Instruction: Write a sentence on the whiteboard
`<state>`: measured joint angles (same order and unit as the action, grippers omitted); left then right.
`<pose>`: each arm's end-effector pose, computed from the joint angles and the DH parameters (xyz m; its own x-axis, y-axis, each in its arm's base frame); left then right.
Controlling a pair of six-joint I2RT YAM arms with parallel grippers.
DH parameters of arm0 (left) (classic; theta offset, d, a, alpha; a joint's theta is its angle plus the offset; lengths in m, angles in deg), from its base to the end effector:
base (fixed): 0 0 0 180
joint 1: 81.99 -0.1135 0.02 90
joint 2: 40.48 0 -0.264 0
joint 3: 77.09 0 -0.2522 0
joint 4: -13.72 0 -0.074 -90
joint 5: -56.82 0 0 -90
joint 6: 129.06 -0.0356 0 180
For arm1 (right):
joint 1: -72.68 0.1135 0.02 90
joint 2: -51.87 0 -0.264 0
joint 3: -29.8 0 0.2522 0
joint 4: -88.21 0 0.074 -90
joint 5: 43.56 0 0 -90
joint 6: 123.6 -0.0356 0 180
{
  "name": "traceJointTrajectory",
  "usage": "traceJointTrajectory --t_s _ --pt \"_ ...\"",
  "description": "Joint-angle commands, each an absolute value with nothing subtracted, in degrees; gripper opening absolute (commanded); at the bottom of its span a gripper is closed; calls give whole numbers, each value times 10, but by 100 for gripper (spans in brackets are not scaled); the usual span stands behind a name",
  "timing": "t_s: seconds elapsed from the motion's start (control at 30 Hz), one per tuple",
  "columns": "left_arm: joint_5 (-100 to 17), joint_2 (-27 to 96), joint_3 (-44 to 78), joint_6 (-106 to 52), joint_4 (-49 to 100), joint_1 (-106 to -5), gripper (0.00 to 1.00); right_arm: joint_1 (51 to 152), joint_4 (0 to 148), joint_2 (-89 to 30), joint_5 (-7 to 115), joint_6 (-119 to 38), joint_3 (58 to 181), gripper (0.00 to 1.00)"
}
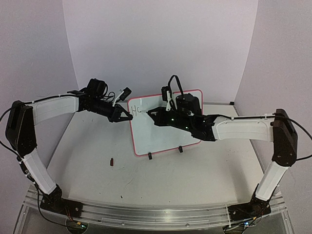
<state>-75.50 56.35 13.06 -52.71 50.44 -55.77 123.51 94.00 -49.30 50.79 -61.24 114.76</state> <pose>0.3252 -0.1869 0.2757 -0.4221 0.4024 -0.8123 0.8881 0.3636 -0.2814 0.2638 0.3281 0.2823 -0.4817 0.1411 -0.8649 -0.6736 0.5717 0.4684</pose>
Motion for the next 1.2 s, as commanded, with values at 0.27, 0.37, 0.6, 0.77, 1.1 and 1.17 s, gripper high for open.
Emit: traceJointTrajectory --t_s 0.27,0.37,0.6,0.77,1.1,1.17 --pt "-695 574 128 -557 528 -552 0 1231 935 -477 483 -595 1175 0" --pt "-695 574 128 -558 528 -553 0 1231 934 -483 488 -593 1185 0" --pt "-695 575 128 -558 528 -552 0 1231 934 -485 492 -590 1194 0" --pt "-694 574 128 -558 529 -552 0 1231 931 -496 504 -592 1200 0" --pt "-694 573 128 -558 529 -551 0 1231 924 -510 518 -599 1206 0" --pt "-694 573 128 -559 529 -551 0 1231 925 -504 522 -599 1202 0"
